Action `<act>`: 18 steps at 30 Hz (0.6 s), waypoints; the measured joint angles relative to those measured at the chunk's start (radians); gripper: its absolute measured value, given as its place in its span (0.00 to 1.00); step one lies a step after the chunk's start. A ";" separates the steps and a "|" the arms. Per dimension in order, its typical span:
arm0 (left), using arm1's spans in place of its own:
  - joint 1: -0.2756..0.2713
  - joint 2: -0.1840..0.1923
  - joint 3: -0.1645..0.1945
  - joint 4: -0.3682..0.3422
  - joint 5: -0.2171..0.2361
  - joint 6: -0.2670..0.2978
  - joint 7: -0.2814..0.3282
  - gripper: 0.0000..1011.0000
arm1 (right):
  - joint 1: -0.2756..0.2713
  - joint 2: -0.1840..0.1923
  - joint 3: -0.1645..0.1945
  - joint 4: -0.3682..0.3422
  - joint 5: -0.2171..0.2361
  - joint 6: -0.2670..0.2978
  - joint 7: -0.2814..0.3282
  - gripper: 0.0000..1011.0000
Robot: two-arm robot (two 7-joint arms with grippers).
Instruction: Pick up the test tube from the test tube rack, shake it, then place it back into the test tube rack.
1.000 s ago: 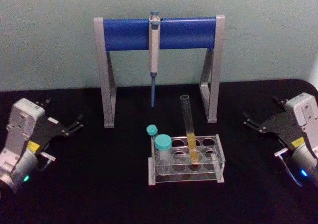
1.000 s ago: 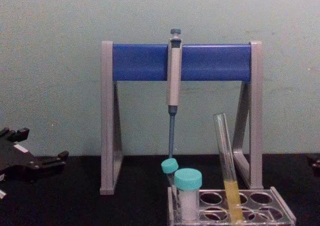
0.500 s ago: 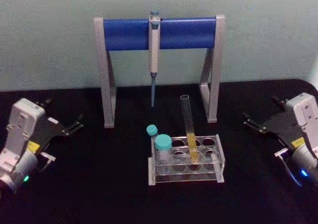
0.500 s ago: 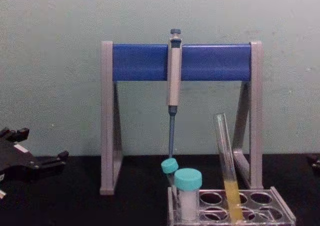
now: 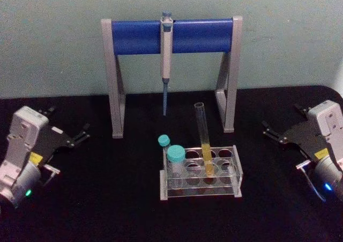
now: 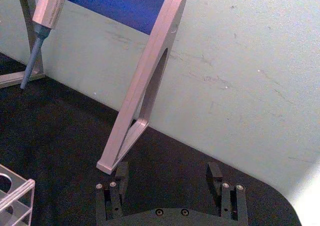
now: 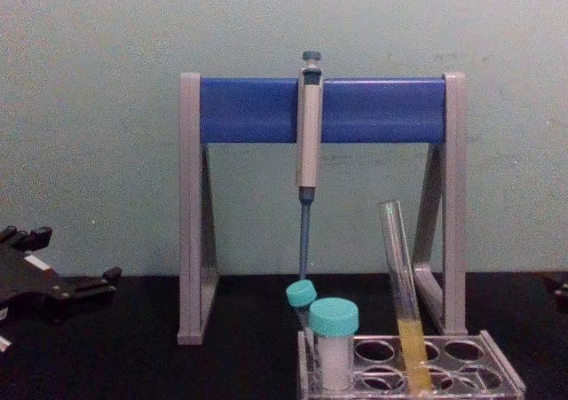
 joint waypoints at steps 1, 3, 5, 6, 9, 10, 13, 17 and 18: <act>0.000 0.000 0.000 0.000 0.000 0.000 0.000 0.99 | 0.000 0.000 0.000 0.000 0.000 0.000 0.000 0.99; 0.000 0.000 0.000 0.000 0.000 0.000 0.000 0.99 | 0.000 0.000 0.000 0.000 0.000 0.000 0.000 0.99; 0.000 0.000 0.000 0.000 0.000 0.000 0.000 0.99 | 0.000 0.000 0.000 0.000 0.000 0.000 0.000 0.99; 0.000 0.000 0.000 0.000 0.000 0.000 0.000 0.99 | 0.000 0.000 0.000 0.000 0.000 0.000 0.000 0.99; 0.000 0.000 0.000 0.000 0.000 0.000 0.000 0.99 | 0.000 0.000 0.000 0.000 0.000 0.000 0.000 0.99; 0.000 0.000 0.000 0.000 0.000 0.000 0.000 0.99 | 0.000 0.000 0.000 0.000 0.000 0.000 0.000 0.99; 0.000 0.000 0.000 0.000 0.000 0.000 0.000 0.99 | -0.007 -0.001 0.009 -0.004 -0.003 -0.012 0.001 0.99; 0.000 0.000 0.000 0.000 0.000 0.000 0.000 0.99 | -0.024 -0.002 0.030 -0.015 -0.006 -0.052 0.005 0.99; 0.000 0.000 0.000 0.000 0.000 0.000 0.000 0.99 | -0.030 -0.003 0.037 -0.019 -0.006 -0.065 0.007 0.99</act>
